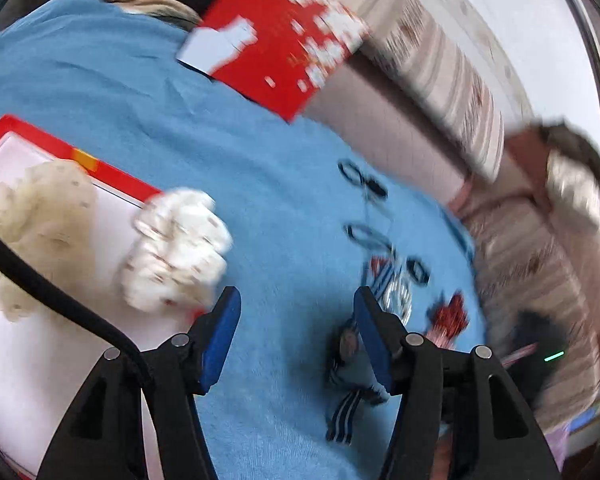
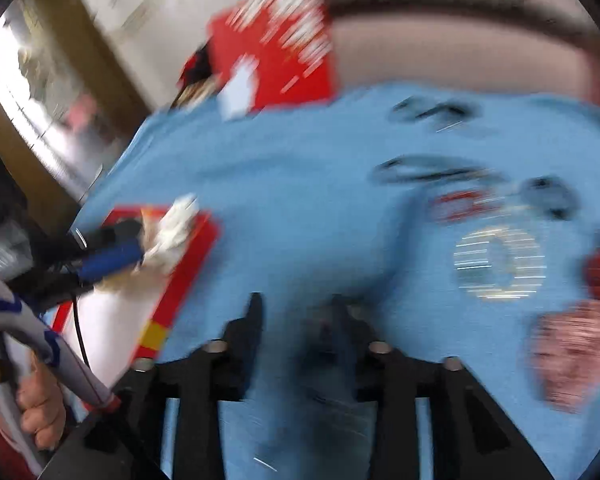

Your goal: Organize jewelry

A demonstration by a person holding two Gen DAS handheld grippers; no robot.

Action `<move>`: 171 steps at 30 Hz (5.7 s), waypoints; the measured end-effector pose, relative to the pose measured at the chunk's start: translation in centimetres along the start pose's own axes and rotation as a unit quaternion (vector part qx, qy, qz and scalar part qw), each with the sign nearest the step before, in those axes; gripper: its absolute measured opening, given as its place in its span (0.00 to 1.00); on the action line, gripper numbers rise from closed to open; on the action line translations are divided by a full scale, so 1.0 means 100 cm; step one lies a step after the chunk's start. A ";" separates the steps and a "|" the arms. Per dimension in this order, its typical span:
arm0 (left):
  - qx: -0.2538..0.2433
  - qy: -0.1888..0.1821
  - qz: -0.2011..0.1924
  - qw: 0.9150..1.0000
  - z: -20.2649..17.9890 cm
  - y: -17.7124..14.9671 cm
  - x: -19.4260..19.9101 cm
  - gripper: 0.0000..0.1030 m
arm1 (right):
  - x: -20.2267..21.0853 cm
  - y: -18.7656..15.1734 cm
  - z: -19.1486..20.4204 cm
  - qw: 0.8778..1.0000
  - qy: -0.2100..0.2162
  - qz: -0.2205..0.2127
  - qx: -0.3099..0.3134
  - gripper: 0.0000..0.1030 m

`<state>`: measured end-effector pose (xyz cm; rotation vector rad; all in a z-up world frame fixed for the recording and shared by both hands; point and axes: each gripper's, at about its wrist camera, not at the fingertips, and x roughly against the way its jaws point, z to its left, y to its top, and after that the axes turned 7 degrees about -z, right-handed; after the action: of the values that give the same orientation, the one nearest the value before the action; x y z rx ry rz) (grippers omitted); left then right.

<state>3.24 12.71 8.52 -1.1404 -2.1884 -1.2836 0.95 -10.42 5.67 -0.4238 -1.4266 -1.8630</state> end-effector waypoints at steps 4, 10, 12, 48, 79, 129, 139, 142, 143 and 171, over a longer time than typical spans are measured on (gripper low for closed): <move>-0.065 0.009 0.041 0.997 -0.030 -0.024 -0.031 0.59 | 0.056 -0.014 -0.070 0.993 -0.108 -0.043 -0.021 0.64; -0.155 0.042 0.090 0.983 -0.065 -0.064 -0.091 0.60 | 0.062 -0.042 -0.149 0.981 -0.166 -0.026 -0.101 0.67; -0.172 0.050 0.084 0.980 -0.071 -0.072 -0.102 0.65 | 0.056 -0.046 -0.157 0.980 -0.162 -0.014 -0.114 0.67; -0.108 0.014 -0.084 0.991 -0.052 -0.028 0.056 0.38 | 0.089 -0.040 -0.096 0.988 -0.094 -0.078 -0.089 0.14; 0.074 0.219 -0.044 0.972 0.183 0.010 0.119 0.39 | -0.100 -0.041 0.225 0.983 0.121 0.115 0.075 0.14; 0.146 0.206 -0.179 0.951 0.148 -0.010 0.169 0.68 | 0.033 0.047 0.151 0.997 -0.003 -0.029 0.067 0.53; 0.021 0.151 -0.115 0.982 0.036 -0.041 0.127 0.71 | 0.102 -0.015 -0.027 0.993 -0.113 -0.036 -0.002 0.57; -0.022 0.134 -0.083 0.987 0.003 -0.052 0.092 0.72 | 0.113 -0.029 -0.081 0.987 -0.151 -0.033 -0.042 0.57; -0.030 0.130 -0.069 0.989 -0.005 -0.056 0.080 0.72 | 0.116 -0.033 -0.099 0.984 -0.164 -0.035 -0.057 0.57; -0.163 0.062 0.112 0.978 -0.159 -0.069 -0.189 0.13 | 0.074 -0.010 -0.238 0.958 -0.145 -0.102 -0.226 0.57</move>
<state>7.90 -11.34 0.82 -1.3426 -1.7459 -1.6020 -0.67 -35.07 2.00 -0.8276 -1.2521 -2.3810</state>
